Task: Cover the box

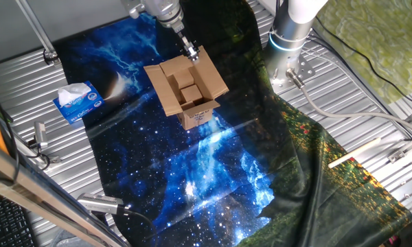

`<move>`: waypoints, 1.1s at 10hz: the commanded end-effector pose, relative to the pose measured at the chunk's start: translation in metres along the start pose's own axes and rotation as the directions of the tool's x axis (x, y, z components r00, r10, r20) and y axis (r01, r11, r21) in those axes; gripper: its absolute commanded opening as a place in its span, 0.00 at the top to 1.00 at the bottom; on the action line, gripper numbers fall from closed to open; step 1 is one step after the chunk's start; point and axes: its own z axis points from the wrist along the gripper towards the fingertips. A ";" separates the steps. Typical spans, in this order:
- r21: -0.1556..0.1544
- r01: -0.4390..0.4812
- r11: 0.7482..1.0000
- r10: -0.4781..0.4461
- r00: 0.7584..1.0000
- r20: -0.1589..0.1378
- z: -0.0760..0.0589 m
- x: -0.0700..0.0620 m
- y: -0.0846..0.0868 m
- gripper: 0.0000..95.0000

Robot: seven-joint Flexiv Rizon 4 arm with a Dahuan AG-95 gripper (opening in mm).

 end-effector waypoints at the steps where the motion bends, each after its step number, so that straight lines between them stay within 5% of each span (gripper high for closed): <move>1: 0.003 0.023 1.000 -0.023 1.000 -0.011 -0.002 -0.001 0.004 1.00; 4: 0.031 0.082 0.996 -0.080 0.996 -0.046 0.000 -0.001 0.002 1.00; 11: 0.024 0.113 0.993 -0.110 0.989 -0.095 -0.001 -0.001 0.005 1.00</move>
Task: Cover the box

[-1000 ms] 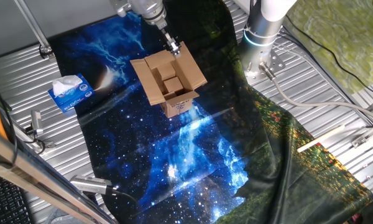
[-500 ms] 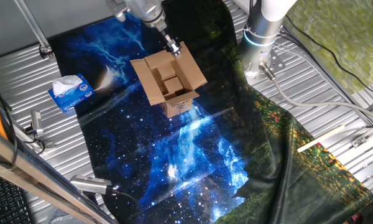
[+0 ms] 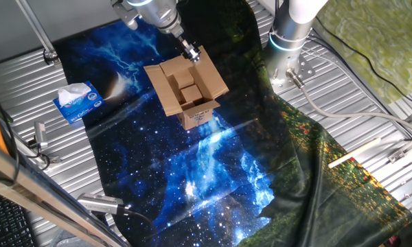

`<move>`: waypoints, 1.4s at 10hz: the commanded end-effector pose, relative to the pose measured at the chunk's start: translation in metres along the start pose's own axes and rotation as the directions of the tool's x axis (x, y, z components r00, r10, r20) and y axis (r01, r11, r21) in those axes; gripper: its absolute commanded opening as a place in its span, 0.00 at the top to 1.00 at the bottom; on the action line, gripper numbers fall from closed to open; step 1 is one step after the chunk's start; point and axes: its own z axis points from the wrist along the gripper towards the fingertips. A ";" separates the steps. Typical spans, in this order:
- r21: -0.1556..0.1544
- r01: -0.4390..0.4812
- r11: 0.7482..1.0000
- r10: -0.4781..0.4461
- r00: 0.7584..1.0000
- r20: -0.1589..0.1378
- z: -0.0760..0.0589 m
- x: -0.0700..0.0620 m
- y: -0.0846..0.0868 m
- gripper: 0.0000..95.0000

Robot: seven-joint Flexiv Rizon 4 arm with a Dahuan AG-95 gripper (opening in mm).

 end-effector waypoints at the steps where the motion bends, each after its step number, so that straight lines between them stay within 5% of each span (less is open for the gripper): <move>1: -0.001 -0.003 1.000 0.003 1.000 -0.016 -0.001 0.000 0.000 1.00; 14: -0.067 -0.039 0.997 0.034 0.997 -0.070 0.009 0.001 -0.026 1.00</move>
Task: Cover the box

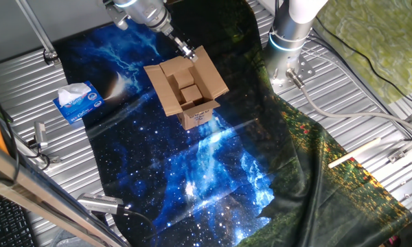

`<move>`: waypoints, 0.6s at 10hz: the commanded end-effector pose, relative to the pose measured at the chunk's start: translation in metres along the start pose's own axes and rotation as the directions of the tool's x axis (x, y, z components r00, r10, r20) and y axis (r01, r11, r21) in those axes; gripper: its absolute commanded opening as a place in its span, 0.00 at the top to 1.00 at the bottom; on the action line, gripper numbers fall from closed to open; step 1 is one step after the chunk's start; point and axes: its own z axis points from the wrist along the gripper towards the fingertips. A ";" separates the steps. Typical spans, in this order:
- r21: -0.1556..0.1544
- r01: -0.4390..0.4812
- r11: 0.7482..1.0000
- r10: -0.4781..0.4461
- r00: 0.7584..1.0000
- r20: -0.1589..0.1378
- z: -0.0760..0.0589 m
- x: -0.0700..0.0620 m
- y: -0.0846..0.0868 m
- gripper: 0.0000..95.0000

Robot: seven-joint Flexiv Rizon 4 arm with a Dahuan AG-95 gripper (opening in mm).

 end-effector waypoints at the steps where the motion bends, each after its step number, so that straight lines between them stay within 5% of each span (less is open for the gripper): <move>1: -0.001 0.000 1.000 0.000 1.000 -0.005 0.000 0.001 0.001 1.00; 6: -0.025 -0.001 1.000 0.001 1.000 -0.022 0.000 0.002 -0.003 1.00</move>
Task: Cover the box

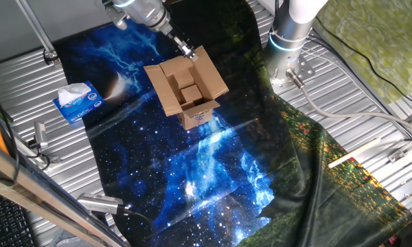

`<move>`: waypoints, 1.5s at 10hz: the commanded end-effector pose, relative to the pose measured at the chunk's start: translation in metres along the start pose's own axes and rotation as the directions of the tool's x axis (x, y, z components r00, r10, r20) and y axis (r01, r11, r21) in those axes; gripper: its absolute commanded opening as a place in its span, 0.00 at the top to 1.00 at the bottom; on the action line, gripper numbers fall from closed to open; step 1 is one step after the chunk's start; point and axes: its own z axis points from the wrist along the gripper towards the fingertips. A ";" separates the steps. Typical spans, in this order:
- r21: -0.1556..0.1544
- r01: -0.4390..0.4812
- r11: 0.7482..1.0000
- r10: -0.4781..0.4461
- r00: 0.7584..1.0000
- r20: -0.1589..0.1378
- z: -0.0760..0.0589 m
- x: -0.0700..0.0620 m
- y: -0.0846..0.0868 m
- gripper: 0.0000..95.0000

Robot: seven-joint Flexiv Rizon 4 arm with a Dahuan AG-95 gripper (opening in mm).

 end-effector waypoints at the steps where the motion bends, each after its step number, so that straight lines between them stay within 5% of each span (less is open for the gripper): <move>1: -0.008 0.003 1.000 -0.003 1.000 0.001 0.001 0.001 -0.004 1.00; 4: -0.016 0.004 1.000 -0.004 1.000 -0.001 0.003 0.002 -0.008 1.00; 9: -0.003 -0.010 1.000 0.011 0.999 0.053 -0.004 0.009 -0.020 1.00; 11: 0.004 -0.032 0.999 0.032 0.998 0.059 -0.013 0.011 -0.007 1.00; 15: 0.011 -0.039 0.999 0.037 0.991 0.128 -0.012 0.009 -0.002 1.00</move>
